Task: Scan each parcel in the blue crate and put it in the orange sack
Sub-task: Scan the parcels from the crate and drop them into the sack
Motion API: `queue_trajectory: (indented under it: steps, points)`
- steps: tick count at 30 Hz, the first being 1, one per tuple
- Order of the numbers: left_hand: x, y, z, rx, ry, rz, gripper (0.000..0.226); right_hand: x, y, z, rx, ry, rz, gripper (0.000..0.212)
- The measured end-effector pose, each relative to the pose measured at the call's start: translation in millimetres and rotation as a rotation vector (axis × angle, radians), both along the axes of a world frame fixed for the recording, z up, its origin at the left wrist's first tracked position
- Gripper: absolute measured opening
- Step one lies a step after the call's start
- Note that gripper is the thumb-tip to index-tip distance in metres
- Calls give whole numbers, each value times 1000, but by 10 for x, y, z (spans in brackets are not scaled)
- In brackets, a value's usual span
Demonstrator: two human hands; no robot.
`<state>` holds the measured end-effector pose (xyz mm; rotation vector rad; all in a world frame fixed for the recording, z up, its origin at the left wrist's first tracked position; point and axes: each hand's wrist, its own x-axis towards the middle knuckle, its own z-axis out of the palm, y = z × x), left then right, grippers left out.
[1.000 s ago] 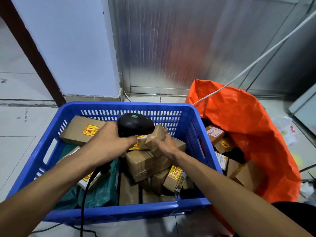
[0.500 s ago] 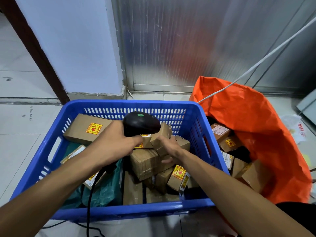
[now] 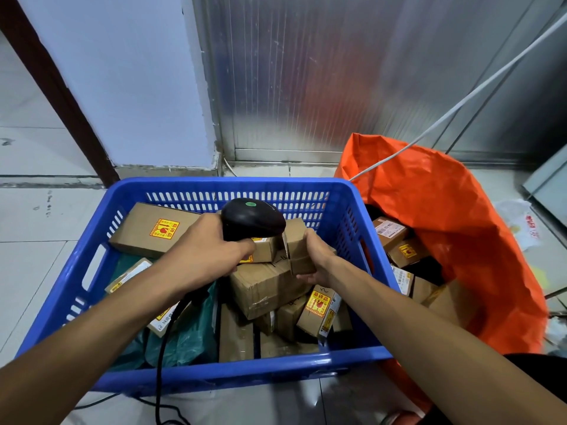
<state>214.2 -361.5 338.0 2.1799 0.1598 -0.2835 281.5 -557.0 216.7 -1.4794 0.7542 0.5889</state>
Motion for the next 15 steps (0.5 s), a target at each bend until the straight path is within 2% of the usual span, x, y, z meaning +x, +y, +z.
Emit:
queue_trajectory:
  steps: [6,15]
  points:
    - [-15,-1,26,-7,-8,-19,6,-81,-25,246,41,5,-70,27]
    - [-3,1,15,13,-17,-19,6,-224,-108,510,72,-30,-93,26]
